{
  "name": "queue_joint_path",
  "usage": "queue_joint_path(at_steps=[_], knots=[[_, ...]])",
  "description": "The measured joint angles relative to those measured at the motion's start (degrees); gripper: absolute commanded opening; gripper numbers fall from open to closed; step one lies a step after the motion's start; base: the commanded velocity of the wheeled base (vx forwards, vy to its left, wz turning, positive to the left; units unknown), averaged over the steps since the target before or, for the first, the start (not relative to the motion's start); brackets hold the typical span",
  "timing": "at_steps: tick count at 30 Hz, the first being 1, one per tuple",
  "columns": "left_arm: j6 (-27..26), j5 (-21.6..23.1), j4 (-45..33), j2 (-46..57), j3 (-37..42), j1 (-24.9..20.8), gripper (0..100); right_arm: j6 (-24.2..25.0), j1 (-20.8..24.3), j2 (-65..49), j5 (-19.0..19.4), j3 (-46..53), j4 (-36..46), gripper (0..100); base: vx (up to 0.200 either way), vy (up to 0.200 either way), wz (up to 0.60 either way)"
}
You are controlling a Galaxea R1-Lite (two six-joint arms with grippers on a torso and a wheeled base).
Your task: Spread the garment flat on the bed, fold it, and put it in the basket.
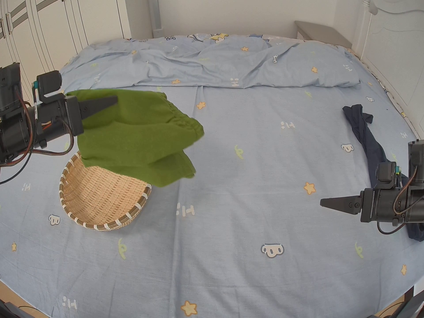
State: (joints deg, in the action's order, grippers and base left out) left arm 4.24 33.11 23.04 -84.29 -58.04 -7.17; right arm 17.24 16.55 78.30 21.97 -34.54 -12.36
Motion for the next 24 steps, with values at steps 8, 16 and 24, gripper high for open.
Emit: queue_joint_path(at_steps=[8,16,24], knots=[[6.02,0.35,16.24,-4.68,1.95,6.40,0,-0.02,0.11,-0.77,-0.02,0.04,-0.01,100,0.000,0.000,0.00],[6.79,0.30,16.51,-9.13,5.06,11.43,0,-0.02,0.15,-1.21,-0.02,0.09,-0.01,100,0.000,0.000,0.00],[6.86,0.00,14.40,-9.79,10.52,14.58,0,0.00,0.65,-2.10,0.00,0.02,0.13,100,0.000,0.000,0.00]])
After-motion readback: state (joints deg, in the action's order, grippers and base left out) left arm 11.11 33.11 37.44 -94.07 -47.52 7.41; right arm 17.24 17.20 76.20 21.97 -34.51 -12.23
